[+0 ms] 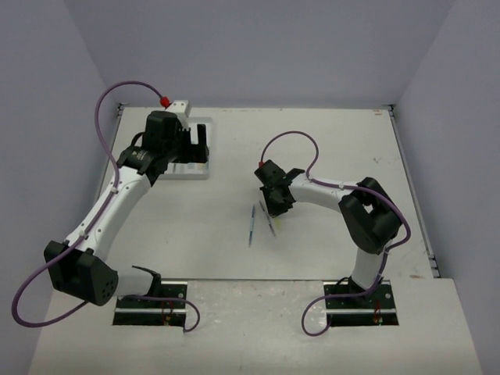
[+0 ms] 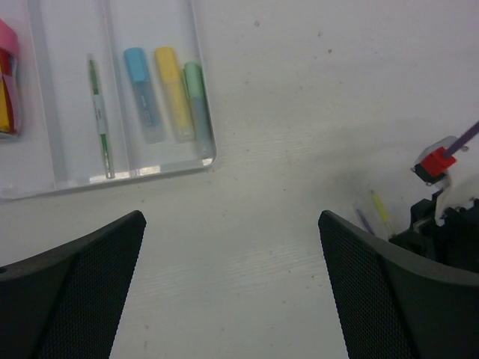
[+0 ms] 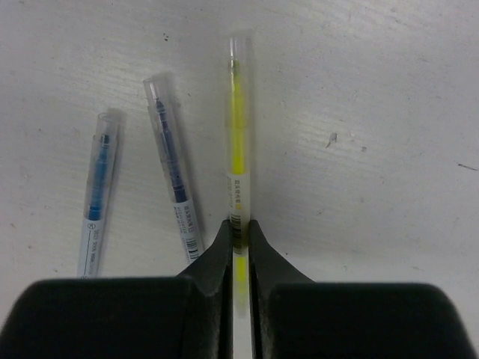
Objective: Sort the stationery into containers
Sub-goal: Pick up the pen from the center of the board, then place the pen in the storage box.
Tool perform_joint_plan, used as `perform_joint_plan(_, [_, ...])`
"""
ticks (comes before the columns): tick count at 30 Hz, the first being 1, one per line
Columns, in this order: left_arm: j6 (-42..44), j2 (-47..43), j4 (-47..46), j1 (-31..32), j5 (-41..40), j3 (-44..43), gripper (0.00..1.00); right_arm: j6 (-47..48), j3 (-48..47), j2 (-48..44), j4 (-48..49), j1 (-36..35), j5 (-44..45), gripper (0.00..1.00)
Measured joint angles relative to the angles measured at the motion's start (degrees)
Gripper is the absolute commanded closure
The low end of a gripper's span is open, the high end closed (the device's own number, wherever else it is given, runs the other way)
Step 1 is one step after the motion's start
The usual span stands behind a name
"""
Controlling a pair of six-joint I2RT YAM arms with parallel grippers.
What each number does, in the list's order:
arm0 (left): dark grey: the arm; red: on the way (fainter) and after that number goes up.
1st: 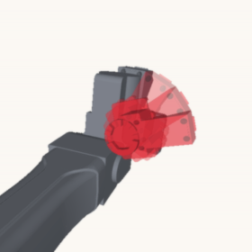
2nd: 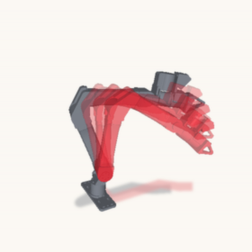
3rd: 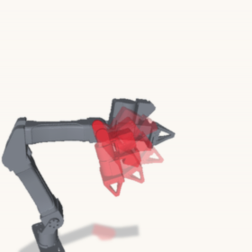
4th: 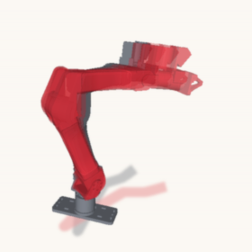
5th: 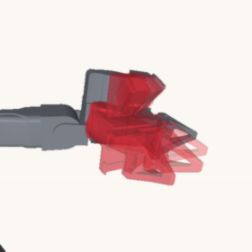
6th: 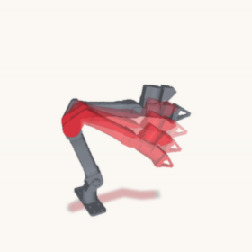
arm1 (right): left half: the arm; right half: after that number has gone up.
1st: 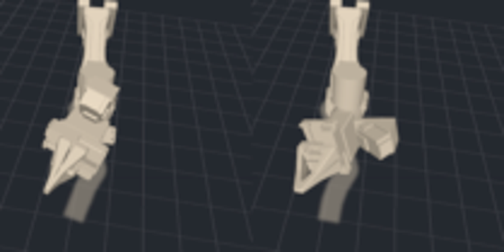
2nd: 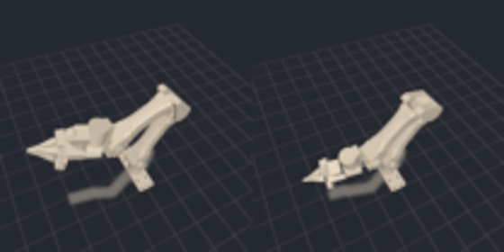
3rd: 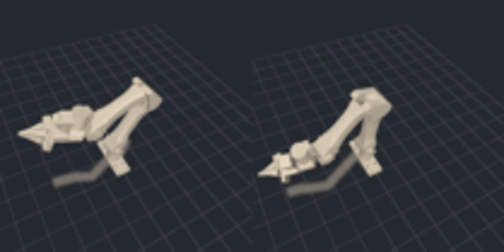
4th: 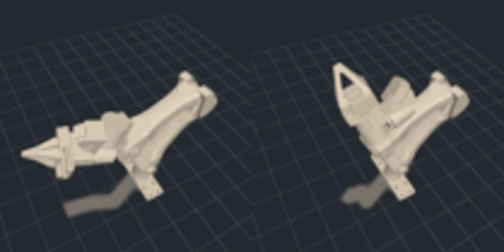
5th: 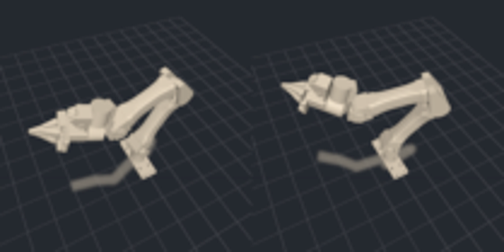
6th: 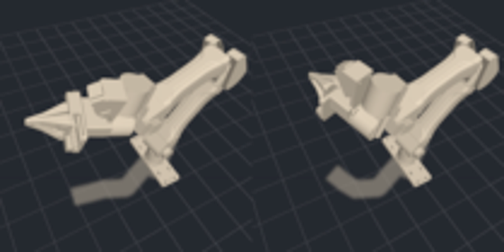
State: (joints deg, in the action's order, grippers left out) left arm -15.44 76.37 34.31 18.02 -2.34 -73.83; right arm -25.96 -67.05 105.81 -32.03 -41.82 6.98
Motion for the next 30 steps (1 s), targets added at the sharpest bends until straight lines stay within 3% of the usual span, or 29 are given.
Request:
perform_joint_plan(5, [-1.7,-7.3,-4.4,0.0,7.9,2.9,0.00,-0.7,1.5,-1.6,0.1,0.9,0.7,1.00])
perform_joint_plan(10, [-6.4,-12.3,-16.3,0.1,24.3,11.2,0.00,-1.4,5.2,-10.9,-1.8,3.5,1.8,1.00])
perform_joint_plan(12, [-10.1,-12.8,-25.4,0.4,32.3,17.0,0.00,-1.4,6.3,-17.6,-1.0,4.1,0.7,1.00])
perform_joint_plan(17, [-18.2,-11.7,-42.1,4.6,42.6,24.8,0.00,-0.6,13.8,-42.0,10.3,4.7,-9.5,1.00])
perform_joint_plan(22, [-22.8,-9.7,-54.9,10.9,47.9,25.8,0.00,-1.0,21.7,-58.0,22.9,6.2,-22.2,1.00])
perform_joint_plan(30, [-27.6,-6.0,-66.9,15.3,50.3,25.8,0.12,-2.3,24.0,-59.5,29.3,6.3,-33.9,1.00])
